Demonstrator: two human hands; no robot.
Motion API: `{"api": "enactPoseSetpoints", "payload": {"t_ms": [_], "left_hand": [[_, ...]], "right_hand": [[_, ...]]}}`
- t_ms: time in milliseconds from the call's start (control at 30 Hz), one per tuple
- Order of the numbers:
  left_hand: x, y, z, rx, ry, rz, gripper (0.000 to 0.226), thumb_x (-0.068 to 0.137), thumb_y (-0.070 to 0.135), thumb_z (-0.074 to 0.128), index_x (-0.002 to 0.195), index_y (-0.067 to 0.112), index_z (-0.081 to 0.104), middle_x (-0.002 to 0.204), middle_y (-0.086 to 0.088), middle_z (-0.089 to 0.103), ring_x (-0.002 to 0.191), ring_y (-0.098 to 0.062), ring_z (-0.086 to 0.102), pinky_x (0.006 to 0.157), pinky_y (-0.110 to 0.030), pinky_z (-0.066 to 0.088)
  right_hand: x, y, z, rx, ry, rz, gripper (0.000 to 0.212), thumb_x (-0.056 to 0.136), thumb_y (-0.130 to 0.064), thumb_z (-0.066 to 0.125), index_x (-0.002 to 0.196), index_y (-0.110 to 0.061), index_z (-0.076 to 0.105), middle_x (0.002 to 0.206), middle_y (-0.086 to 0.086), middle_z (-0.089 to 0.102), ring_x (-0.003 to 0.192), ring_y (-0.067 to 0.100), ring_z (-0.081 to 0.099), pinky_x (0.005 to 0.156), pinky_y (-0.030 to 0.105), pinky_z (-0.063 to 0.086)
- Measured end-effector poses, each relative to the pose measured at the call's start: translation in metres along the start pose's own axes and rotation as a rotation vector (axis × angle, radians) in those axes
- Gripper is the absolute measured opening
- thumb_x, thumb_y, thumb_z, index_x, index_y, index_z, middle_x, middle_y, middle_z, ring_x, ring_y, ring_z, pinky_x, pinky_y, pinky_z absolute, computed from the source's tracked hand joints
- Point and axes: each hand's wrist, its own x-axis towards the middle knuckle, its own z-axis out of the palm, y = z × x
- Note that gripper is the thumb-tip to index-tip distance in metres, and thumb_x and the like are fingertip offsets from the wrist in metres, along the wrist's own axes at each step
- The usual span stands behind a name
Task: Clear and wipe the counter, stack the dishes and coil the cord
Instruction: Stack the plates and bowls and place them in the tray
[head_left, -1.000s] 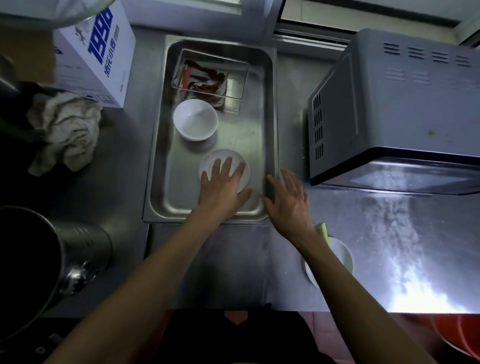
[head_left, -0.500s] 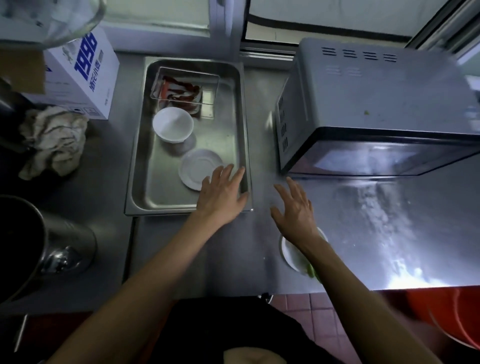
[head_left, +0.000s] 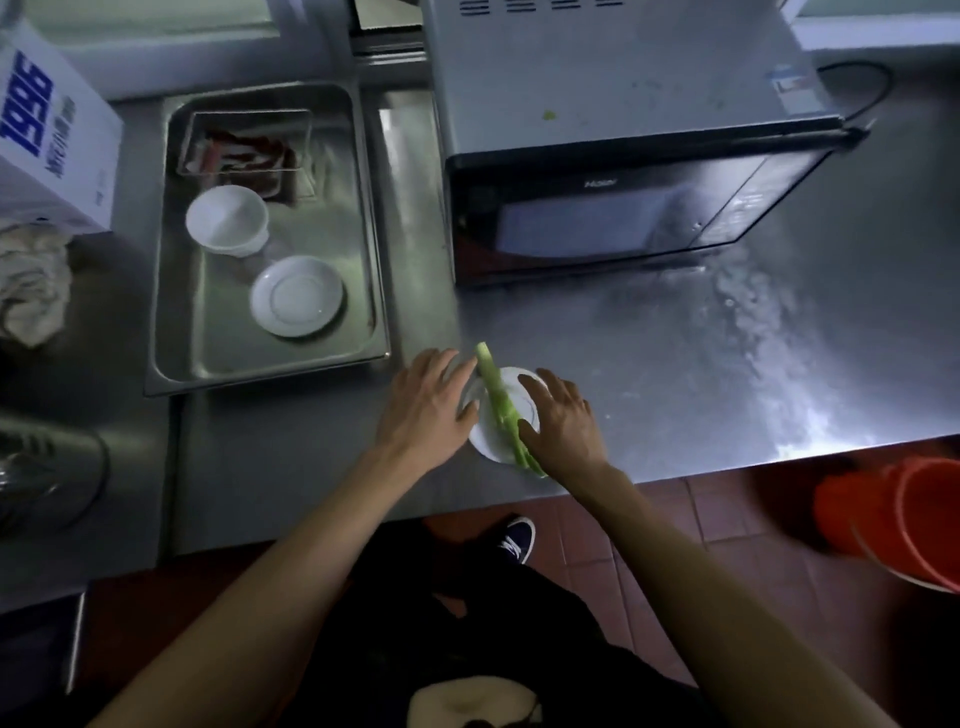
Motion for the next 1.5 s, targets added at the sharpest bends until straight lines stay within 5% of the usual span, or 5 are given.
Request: {"api": "enactPoseSetpoints", "payload": {"t_ms": [333, 600, 900, 1133, 1500], "left_hand": [[-0.028, 0.003, 0.037, -0.024, -0.117, -0.084, 0.054, 0.082, 0.043, 0.05, 0.129, 0.016, 0.057, 0.127, -0.005, 0.057, 0.118, -0.03, 0.053, 0.084, -0.048, 0.051], [-0.026, -0.008, 0.05, -0.048, -0.167, -0.11, 0.054, 0.085, 0.038, 0.064, 0.134, 0.018, 0.055, 0.137, -0.007, 0.053, 0.127, -0.029, 0.048, 0.095, -0.048, 0.048], [-0.017, -0.016, 0.048, -0.059, -0.185, -0.071, 0.051, 0.089, 0.039, 0.059, 0.136, 0.021, 0.053, 0.138, -0.003, 0.051, 0.13, -0.027, 0.045, 0.098, -0.047, 0.045], [-0.01, -0.018, 0.051, -0.062, -0.197, -0.049, 0.053, 0.087, 0.039, 0.062, 0.137, 0.02, 0.054, 0.14, -0.004, 0.052, 0.131, -0.027, 0.044, 0.1, -0.046, 0.043], [0.025, 0.02, 0.056, 0.039, -0.211, 0.163, 0.076, 0.075, 0.052, 0.069, 0.14, 0.021, 0.048, 0.144, -0.007, 0.042, 0.132, -0.033, 0.039, 0.089, -0.049, 0.049]], "right_hand": [[0.003, -0.012, 0.027, 0.081, 0.046, -0.012, 0.039, 0.089, -0.015, 0.056, 0.129, -0.014, 0.054, 0.109, 0.019, 0.065, 0.096, 0.044, 0.059, 0.077, 0.048, 0.053], [0.02, -0.015, 0.049, 0.093, 0.119, -0.007, 0.069, 0.079, -0.003, 0.055, 0.144, -0.021, 0.042, 0.087, 0.013, 0.065, 0.077, 0.035, 0.056, 0.077, 0.045, 0.047], [0.023, -0.023, 0.051, 0.098, 0.082, 0.046, 0.07, 0.08, -0.024, 0.034, 0.149, -0.035, 0.032, 0.098, 0.006, 0.063, 0.086, 0.032, 0.055, 0.078, 0.044, 0.046], [0.019, -0.028, 0.042, 0.171, 0.155, 0.034, 0.083, 0.079, 0.004, 0.047, 0.145, -0.043, 0.032, 0.095, 0.01, 0.063, 0.083, 0.033, 0.055, 0.069, 0.044, 0.049], [-0.011, 0.015, 0.014, 0.195, 0.269, 0.211, 0.052, 0.082, 0.001, 0.057, 0.131, -0.016, 0.056, 0.106, 0.015, 0.065, 0.096, 0.038, 0.057, 0.068, 0.043, 0.05]]}}
